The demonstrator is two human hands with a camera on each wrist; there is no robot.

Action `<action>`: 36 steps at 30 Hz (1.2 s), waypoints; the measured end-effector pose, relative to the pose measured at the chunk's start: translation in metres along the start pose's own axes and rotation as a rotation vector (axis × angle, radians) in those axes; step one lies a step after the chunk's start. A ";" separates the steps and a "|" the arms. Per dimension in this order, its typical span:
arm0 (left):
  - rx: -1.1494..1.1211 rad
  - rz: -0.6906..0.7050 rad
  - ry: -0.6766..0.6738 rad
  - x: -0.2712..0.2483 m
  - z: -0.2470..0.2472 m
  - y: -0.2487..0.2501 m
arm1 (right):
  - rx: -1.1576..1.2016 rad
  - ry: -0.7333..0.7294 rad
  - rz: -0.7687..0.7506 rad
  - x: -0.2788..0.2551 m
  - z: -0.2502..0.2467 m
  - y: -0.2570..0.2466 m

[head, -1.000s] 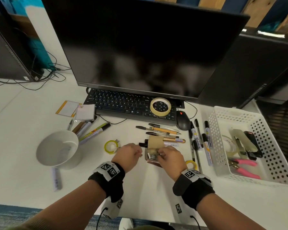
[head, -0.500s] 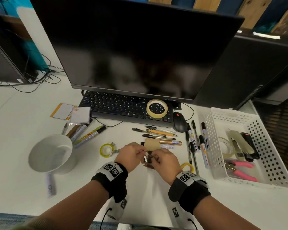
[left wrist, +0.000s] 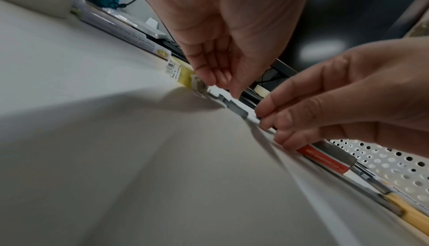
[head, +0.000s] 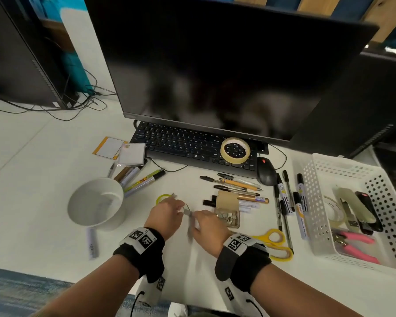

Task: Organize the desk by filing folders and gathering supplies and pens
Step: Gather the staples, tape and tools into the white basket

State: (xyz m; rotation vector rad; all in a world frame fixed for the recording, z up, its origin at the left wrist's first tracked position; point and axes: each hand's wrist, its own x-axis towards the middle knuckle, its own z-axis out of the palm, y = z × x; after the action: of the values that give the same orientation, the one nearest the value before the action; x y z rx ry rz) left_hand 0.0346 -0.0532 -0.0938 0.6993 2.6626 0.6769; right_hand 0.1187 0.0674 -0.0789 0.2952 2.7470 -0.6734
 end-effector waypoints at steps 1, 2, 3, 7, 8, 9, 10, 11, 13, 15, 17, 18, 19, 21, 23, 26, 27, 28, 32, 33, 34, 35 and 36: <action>0.011 0.005 -0.013 0.000 -0.001 0.000 | -0.003 -0.003 0.008 0.002 0.001 -0.001; 0.017 0.010 -0.021 0.001 -0.002 -0.001 | 0.001 -0.004 0.011 0.003 0.001 -0.002; 0.019 0.015 -0.025 0.002 -0.003 -0.002 | 0.007 -0.004 0.007 0.005 0.001 -0.003; 0.034 0.045 -0.033 0.007 0.000 -0.009 | 0.018 0.014 -0.006 0.008 -0.002 -0.004; 0.047 0.061 -0.034 0.007 0.001 -0.009 | 0.015 0.021 0.002 0.008 -0.002 -0.004; 0.064 0.083 -0.034 0.008 0.002 -0.009 | 0.011 0.028 0.011 0.008 -0.002 -0.004; 0.088 0.112 -0.030 0.009 0.002 -0.008 | 0.008 0.036 0.023 0.008 -0.002 -0.005; 0.118 0.146 -0.023 0.010 0.003 -0.008 | 0.003 0.044 0.039 0.008 -0.002 -0.005; 0.171 0.203 -0.008 0.012 0.004 -0.006 | -0.031 0.056 0.070 0.009 -0.002 -0.007; 0.206 0.232 -0.020 0.014 0.005 -0.003 | -0.062 0.061 0.088 0.012 -0.001 -0.009; 0.233 0.242 -0.051 0.016 0.005 -0.001 | -0.066 0.044 0.083 0.014 -0.002 -0.009; 0.253 0.248 -0.069 0.016 0.005 0.000 | -0.073 0.029 0.075 0.015 -0.002 -0.008; 0.277 0.254 -0.086 0.017 0.004 0.000 | -0.086 0.008 0.069 0.016 -0.002 -0.007; 0.306 0.273 -0.119 0.017 0.004 0.000 | -0.103 -0.018 0.079 0.015 -0.001 -0.005; 0.294 0.286 -0.140 0.017 0.004 0.000 | -0.085 0.014 0.107 0.011 -0.002 -0.001; 0.244 0.297 -0.138 0.017 0.004 -0.001 | -0.002 0.106 0.101 0.002 -0.013 0.011; 0.239 0.300 -0.145 0.017 0.004 -0.002 | 0.026 0.134 0.099 -0.002 -0.018 0.017; 0.243 0.300 -0.160 0.016 0.003 -0.002 | 0.054 0.155 0.105 -0.005 -0.023 0.024; 0.249 0.305 -0.221 0.015 0.004 -0.001 | 0.068 0.195 0.189 -0.015 -0.037 0.050; 0.242 0.310 -0.225 0.014 0.004 -0.001 | 0.057 0.191 0.206 -0.015 -0.038 0.054; 0.236 0.321 -0.232 0.014 0.004 0.000 | 0.050 0.183 0.219 -0.016 -0.038 0.059; 0.235 0.334 -0.239 0.014 0.004 0.001 | 0.046 0.177 0.227 -0.017 -0.038 0.063; 0.238 0.345 -0.243 0.015 0.005 0.002 | 0.044 0.168 0.233 -0.017 -0.038 0.065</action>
State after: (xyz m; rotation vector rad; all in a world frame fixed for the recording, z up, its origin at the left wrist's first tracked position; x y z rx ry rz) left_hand 0.0251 -0.0419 -0.0990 1.2407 2.4406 0.3273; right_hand 0.1433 0.1400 -0.0684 0.6985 2.7935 -0.6738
